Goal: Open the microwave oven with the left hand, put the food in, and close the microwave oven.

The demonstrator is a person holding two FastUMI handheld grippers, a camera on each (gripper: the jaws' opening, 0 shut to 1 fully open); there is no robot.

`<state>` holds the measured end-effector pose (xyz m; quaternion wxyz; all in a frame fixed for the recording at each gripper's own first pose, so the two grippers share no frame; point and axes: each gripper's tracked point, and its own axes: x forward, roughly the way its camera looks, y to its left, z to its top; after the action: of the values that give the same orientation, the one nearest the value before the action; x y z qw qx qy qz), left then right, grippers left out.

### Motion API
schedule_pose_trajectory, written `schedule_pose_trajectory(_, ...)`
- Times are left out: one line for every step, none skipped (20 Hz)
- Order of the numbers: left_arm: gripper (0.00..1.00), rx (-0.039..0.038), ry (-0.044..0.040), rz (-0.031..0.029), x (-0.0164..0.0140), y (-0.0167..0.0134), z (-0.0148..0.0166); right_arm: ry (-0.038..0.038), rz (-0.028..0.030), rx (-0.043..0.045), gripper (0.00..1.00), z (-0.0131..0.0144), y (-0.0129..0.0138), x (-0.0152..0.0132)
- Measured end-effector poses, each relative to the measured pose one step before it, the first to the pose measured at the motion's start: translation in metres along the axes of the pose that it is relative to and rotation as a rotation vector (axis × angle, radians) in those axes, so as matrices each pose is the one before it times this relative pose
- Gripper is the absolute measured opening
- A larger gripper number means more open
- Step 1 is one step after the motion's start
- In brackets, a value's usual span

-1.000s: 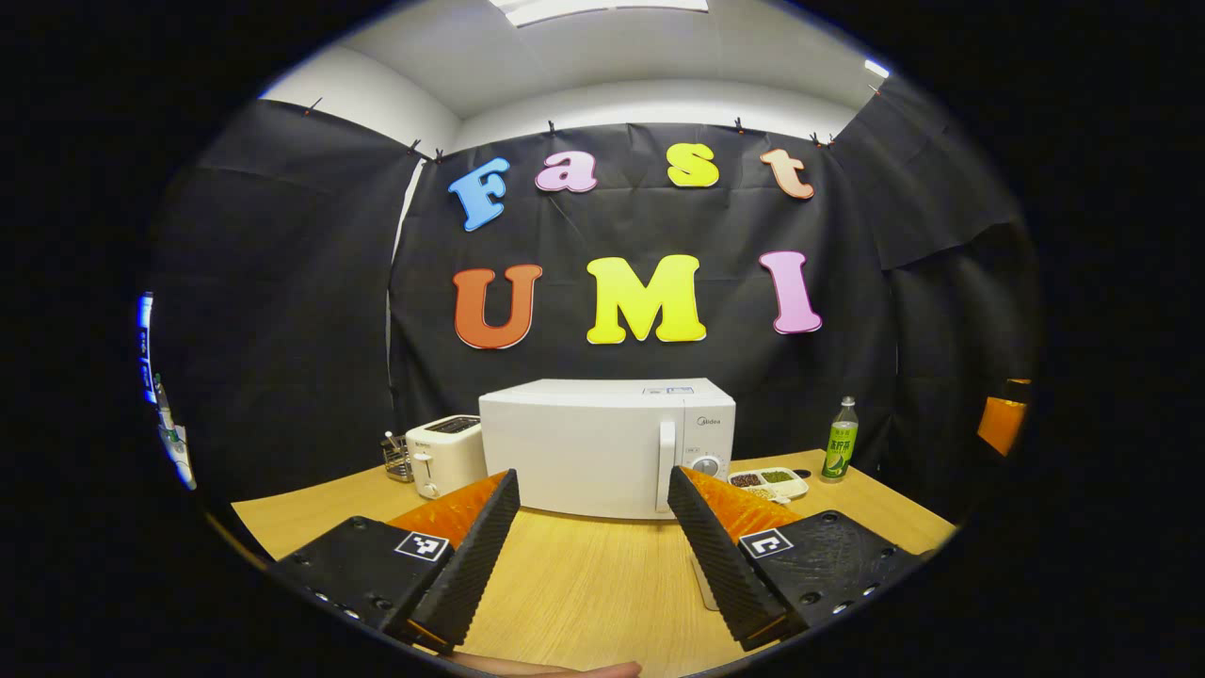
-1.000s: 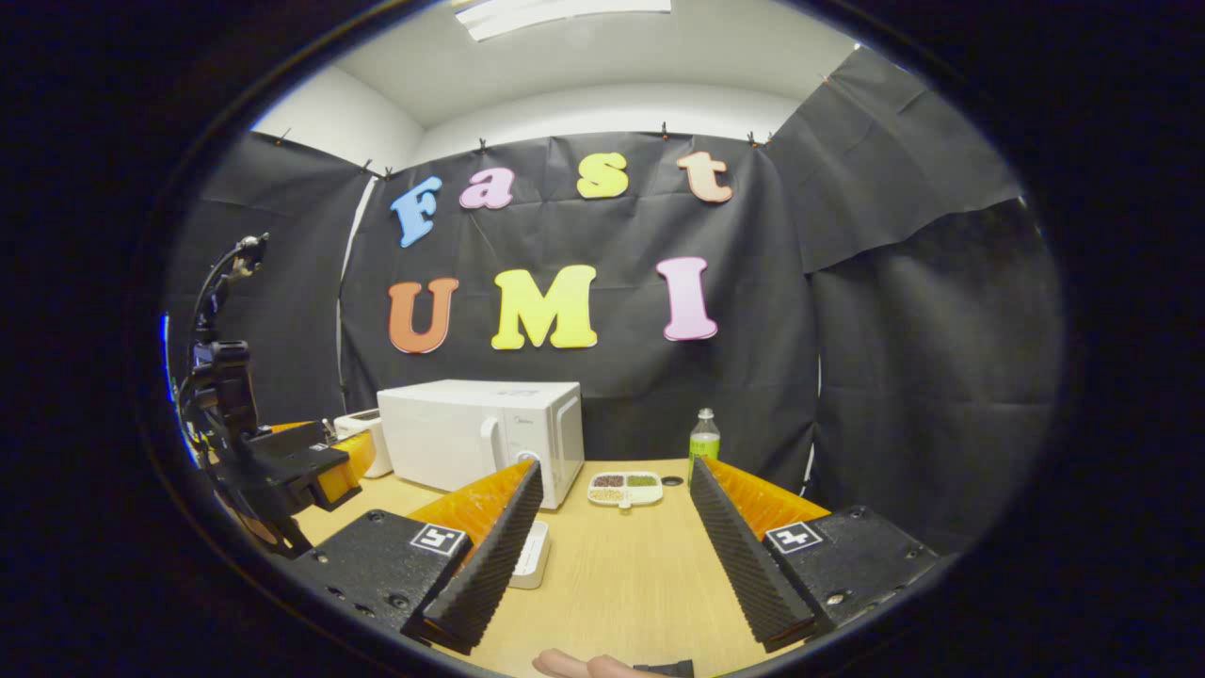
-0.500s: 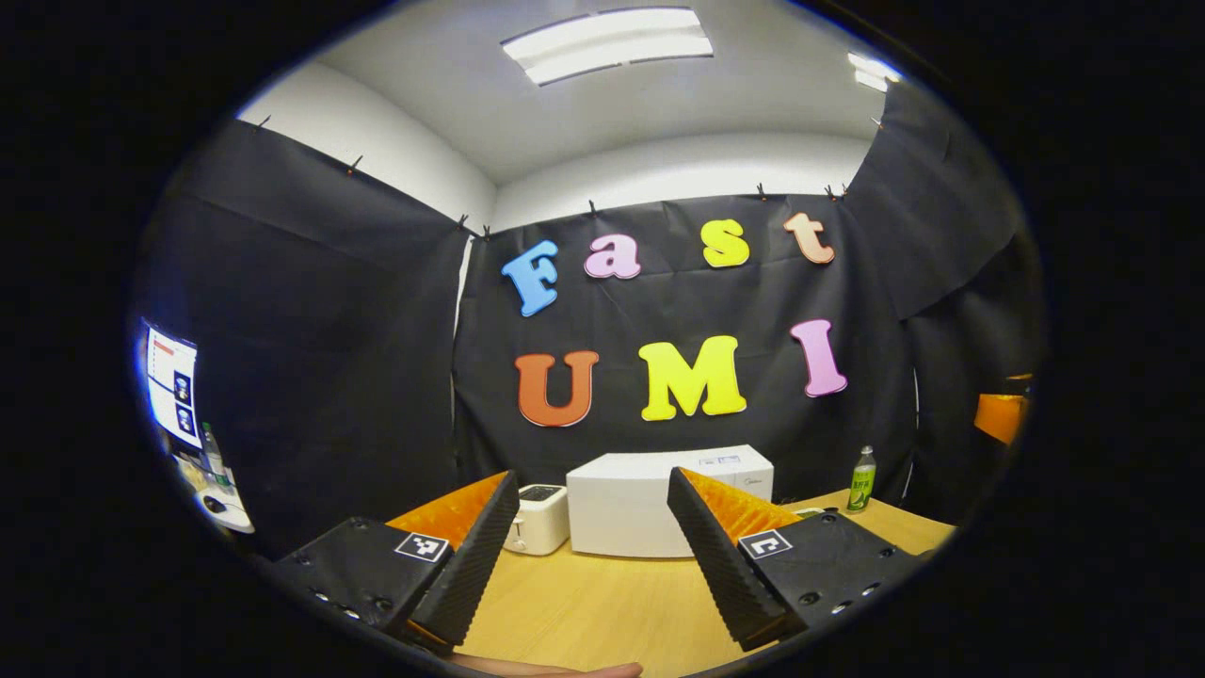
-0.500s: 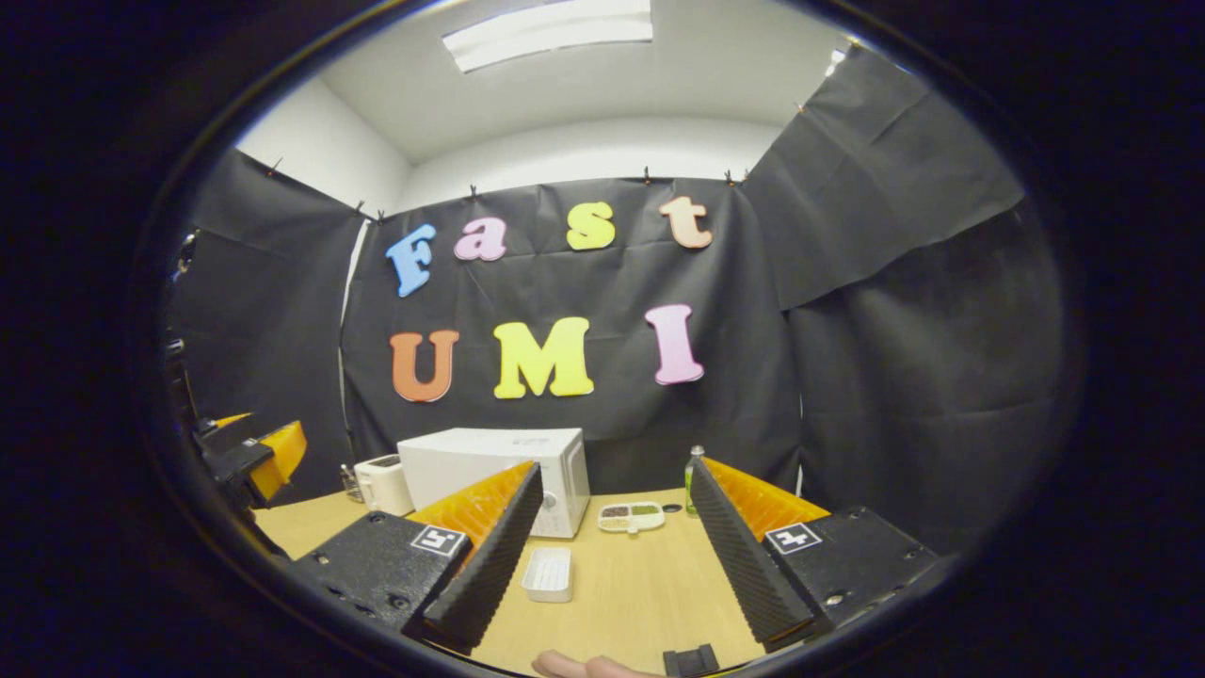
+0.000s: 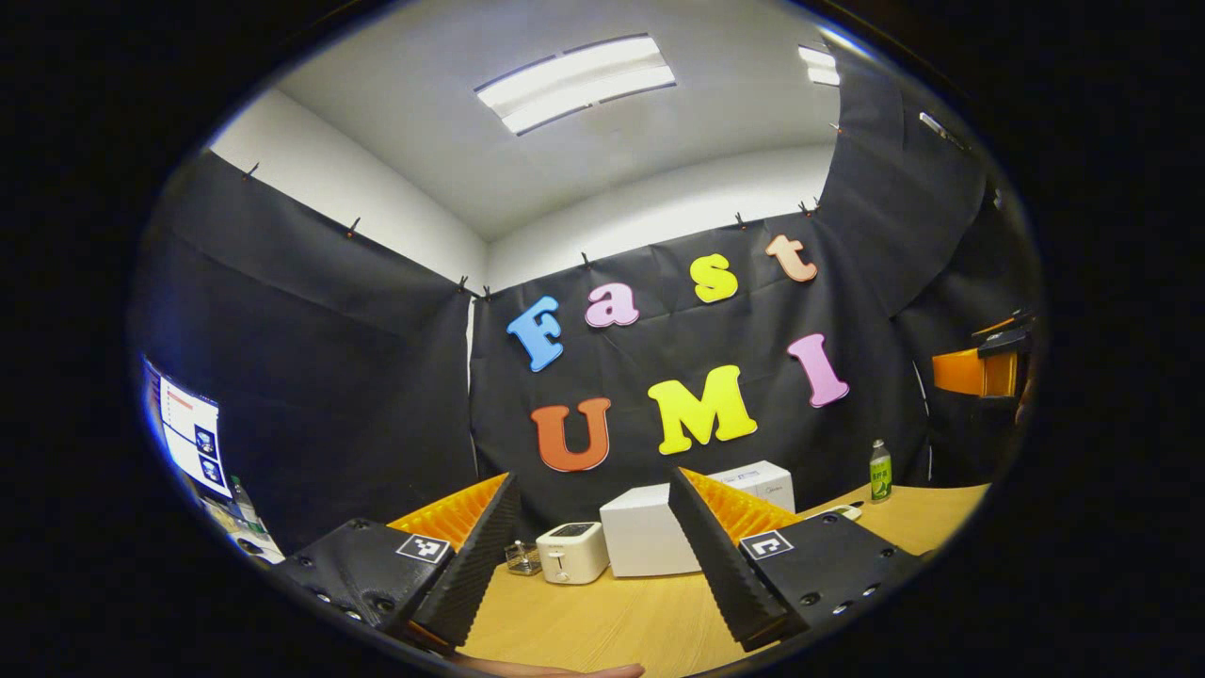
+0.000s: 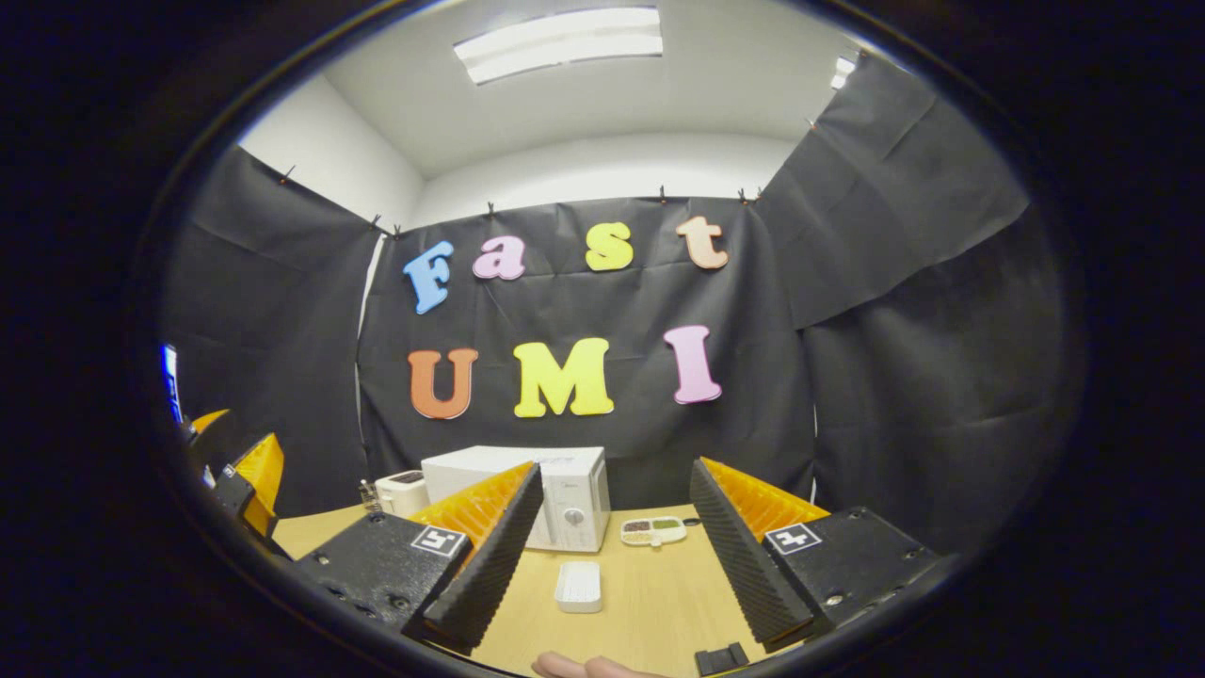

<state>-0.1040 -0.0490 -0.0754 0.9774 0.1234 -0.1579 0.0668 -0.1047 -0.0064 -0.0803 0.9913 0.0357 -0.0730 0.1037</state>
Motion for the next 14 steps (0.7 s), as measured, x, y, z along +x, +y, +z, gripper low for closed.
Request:
schedule_pose_trajectory(0.96, -0.00286, 0.00965, -0.01066, 0.00409, -0.00081, -0.00507, 0.00287, -0.00168, -0.00351, 1.00, -0.00218, 0.00184, 0.00323)
schedule_pose_trajectory(0.96, -0.00446, 0.02265, -0.01736, 0.00538, -0.00336, -0.00656, 0.00624, 0.00066, -0.00518, 1.00, -0.00169, 0.00172, 0.00250)
schedule_pose_trajectory(0.95, -0.01473, 0.03638, -0.03605, 0.00408, -0.00888, -0.00912, 0.01166, -0.00194, -0.00334, 1.00, -0.00273, 0.00009, 0.00339)
schedule_pose_trajectory(0.95, -0.02443, 0.03597, -0.03798, 0.00658, -0.00828, -0.00809, 0.01054, -0.00434, 0.00086, 1.00, -0.00286, -0.00230, 0.00247)
schedule_pose_trajectory(0.96, -0.01804, 0.02823, -0.02411, 0.00348, -0.00099, -0.00484, 0.00321, -0.00463, 0.00251, 1.00, -0.00095, -0.00182, 0.00171)
schedule_pose_trajectory(0.96, -0.00462, 0.01735, -0.00907, 0.00414, 0.00083, -0.00213, 0.00614, -0.00454, -0.00268, 1.00, -0.00175, -0.00180, 0.00113)
schedule_pose_trajectory(0.95, 0.00280, 0.01914, -0.00450, 0.00393, 0.00195, -0.00310, 0.00388, -0.00684, -0.00196, 1.00, -0.00401, -0.00246, 0.00030)
schedule_pose_trajectory(0.95, 0.00626, 0.01685, -0.00056, 0.00256, 0.00022, -0.00400, 0.00969, -0.00656, -0.00263, 1.00, -0.00263, -0.00250, 0.00065)
schedule_pose_trajectory(0.95, -0.00049, 0.01687, -0.00265, 0.00166, -0.00217, -0.00391, 0.00441, -0.00226, 0.00047, 1.00, -0.00289, -0.00116, -0.00059)
schedule_pose_trajectory(0.95, -0.00441, 0.01116, -0.01076, 0.00024, -0.00439, -0.00181, 0.00200, -0.00127, 0.00238, 1.00, -0.00097, -0.00198, -0.00060)
schedule_pose_trajectory(0.95, -0.00684, 0.00760, -0.01296, -0.00076, -0.00317, -0.00001, -0.00088, -0.00264, 0.00028, 0.91, 0.00029, -0.00225, -0.00131)
schedule_pose_trajectory(0.95, -0.00889, 0.00495, -0.00510, -0.00012, -0.00210, -0.00050, -0.00229, -0.00663, -0.00351, 0.91, 0.00108, -0.00404, -0.00151)
schedule_pose_trajectory(0.95, -0.00828, 0.00234, -0.00208, -0.00239, -0.00118, 0.00125, -0.00188, -0.00739, -0.00640, 0.91, -0.00013, -0.00400, -0.00031)
schedule_pose_trajectory(0.95, -0.00609, 0.00342, -0.00131, -0.00123, -0.00172, 0.00102, 0.00045, -0.00825, -0.00538, 0.91, -0.00047, -0.00417, -0.00085)
